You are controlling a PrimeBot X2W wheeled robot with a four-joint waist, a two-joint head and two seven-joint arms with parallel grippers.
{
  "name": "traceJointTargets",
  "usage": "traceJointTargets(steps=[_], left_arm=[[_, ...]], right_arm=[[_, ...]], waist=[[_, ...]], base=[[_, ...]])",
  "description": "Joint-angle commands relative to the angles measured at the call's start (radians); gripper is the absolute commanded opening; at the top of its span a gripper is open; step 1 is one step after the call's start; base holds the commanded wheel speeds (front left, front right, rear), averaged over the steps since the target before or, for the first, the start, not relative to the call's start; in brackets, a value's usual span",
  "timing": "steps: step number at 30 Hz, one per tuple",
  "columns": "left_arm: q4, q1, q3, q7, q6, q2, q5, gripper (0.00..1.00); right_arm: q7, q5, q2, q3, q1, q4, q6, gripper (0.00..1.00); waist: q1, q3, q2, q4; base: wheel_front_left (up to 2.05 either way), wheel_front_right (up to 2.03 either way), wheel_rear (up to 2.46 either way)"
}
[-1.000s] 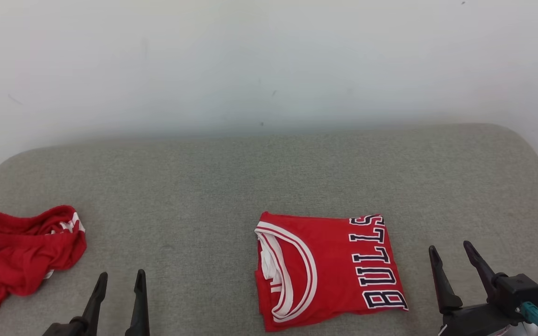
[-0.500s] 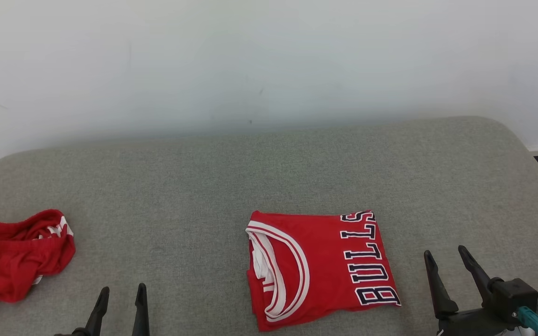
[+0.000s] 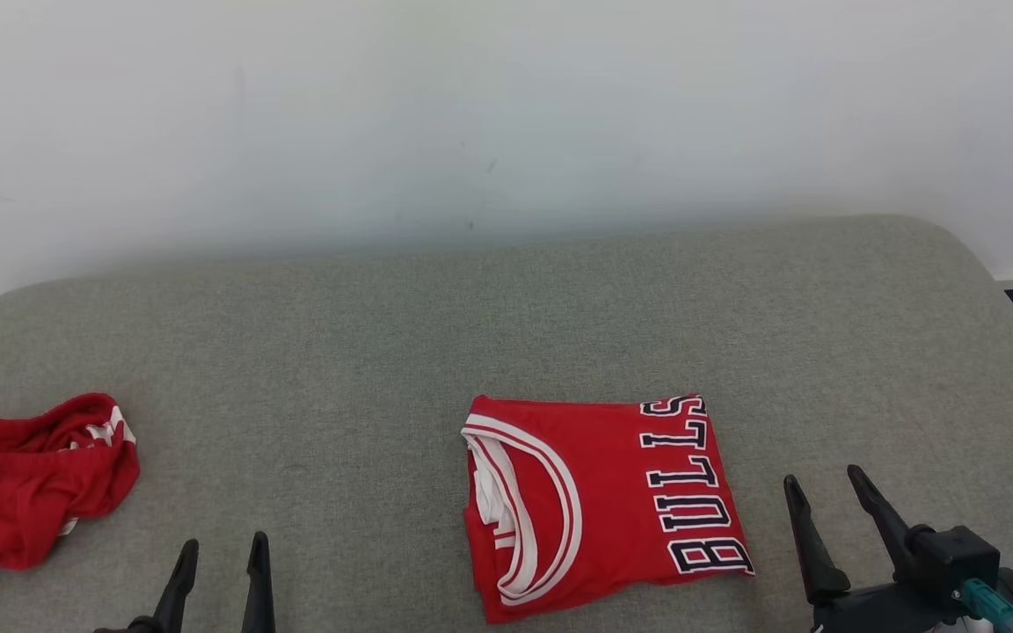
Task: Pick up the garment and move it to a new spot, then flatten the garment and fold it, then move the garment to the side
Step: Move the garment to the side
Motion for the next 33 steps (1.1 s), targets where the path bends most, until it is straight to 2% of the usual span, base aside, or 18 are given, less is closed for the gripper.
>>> traceJointTargets(steps=[1, 11, 15, 17, 22, 24, 28, 33], left_arm=[[-0.003, -0.001, 0.004, 0.0, 0.0, 0.0, 0.002, 1.0], [-0.009, -0.004, 0.001, 0.0, -0.001, 0.0, 0.002, 1.0], [-0.018, -0.005, -0.004, 0.0, 0.0, 0.0, 0.002, 1.0], [-0.021, -0.007, -0.01, 0.0, 0.0, 0.0, 0.002, 1.0], [-0.022, -0.021, -0.024, 0.0, -0.005, 0.0, 0.001, 1.0], [-0.024, -0.028, -0.033, 0.0, -0.008, 0.001, -0.002, 1.0], [-0.032, -0.041, -0.054, 0.0, -0.006, 0.001, -0.01, 1.0], [-0.031, -0.064, -0.063, 0.0, -0.01, 0.001, -0.004, 1.0]], right_arm=[[0.003, 0.0, 0.005, -0.001, 0.006, 0.001, -0.003, 1.0], [0.004, -0.006, -0.001, 0.003, -0.005, 0.004, -0.003, 1.0], [0.035, 0.031, 0.001, 0.014, -0.045, -0.002, -0.003, 1.0], [0.096, 0.067, 0.0, 0.021, -0.08, 0.011, -0.003, 1.0], [0.431, 0.183, -0.01, 0.04, -0.179, 0.111, -0.003, 1.0], [0.52, 0.214, -0.018, 0.036, -0.218, 0.139, -0.003, 1.0], [0.644, 0.221, -0.029, 0.009, -0.266, 0.208, -0.003, 1.0], [0.716, 0.213, -0.017, -0.022, -0.317, 0.269, -0.003, 1.0]], waist=[[0.0, -0.001, 0.0, -0.001], [0.0, 0.003, 0.0, 0.007], [0.0, 0.011, 0.0, 0.015], [0.0, 0.016, 0.0, 0.022], [0.0, 0.03, 0.0, 0.048], [0.0, 0.038, 0.0, 0.063], [0.0, 0.059, 0.0, 0.098], [0.0, 0.096, 0.0, 0.132]], base=[[0.0, 0.0, 0.0], [0.0, 0.0, 0.0], [0.0, 0.0, 0.0], [0.0, 0.0, 0.0], [0.0, 0.0, 0.0], [0.0, 0.0, 0.0], [0.0, 0.0, 0.0], [0.0, 0.0, 0.0]])
